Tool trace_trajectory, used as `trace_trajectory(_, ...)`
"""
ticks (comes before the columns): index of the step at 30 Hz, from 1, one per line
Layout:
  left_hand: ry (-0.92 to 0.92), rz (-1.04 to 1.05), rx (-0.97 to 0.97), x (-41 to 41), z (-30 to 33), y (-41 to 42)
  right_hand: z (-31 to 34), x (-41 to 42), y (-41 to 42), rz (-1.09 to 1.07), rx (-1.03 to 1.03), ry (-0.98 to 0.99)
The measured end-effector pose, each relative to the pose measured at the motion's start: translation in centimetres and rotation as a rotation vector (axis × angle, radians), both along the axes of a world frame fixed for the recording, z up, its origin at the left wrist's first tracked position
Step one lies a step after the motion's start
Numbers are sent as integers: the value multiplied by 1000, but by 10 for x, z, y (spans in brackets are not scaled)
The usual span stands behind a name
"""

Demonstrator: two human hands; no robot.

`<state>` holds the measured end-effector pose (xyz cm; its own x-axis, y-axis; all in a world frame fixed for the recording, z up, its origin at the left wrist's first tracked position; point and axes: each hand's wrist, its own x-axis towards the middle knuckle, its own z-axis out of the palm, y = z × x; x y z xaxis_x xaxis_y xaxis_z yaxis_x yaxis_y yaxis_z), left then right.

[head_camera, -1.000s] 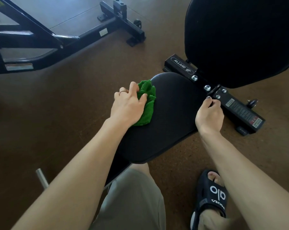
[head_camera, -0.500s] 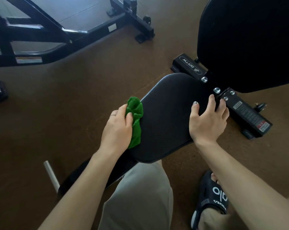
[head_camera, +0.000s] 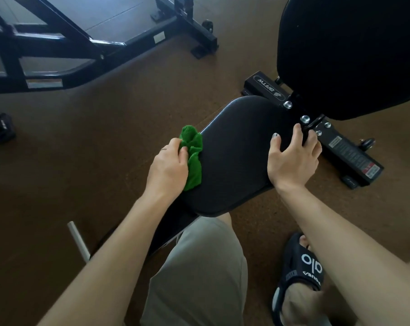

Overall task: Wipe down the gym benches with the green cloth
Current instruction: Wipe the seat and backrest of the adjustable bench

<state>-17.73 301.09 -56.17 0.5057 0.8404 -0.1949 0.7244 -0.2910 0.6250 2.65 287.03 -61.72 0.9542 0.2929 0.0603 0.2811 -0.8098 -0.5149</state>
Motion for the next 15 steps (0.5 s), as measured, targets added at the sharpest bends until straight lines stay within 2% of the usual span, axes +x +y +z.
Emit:
trace_trajectory(6,-202,228,-40,-45,-7,-54,-2,0,-1,-9,25,4)
trace_trajectory(9,-238,316,-3,-42,-11,-80,-1,-1,0,-9,20,5)
trace_trajectory(13,-212,166,158,-26,-9,-49,0,-2,-1,-7,15,11)
trace_trajectory(15,-134,77,84,-10,-3,-15,0,-3,-1,-5,9,10)
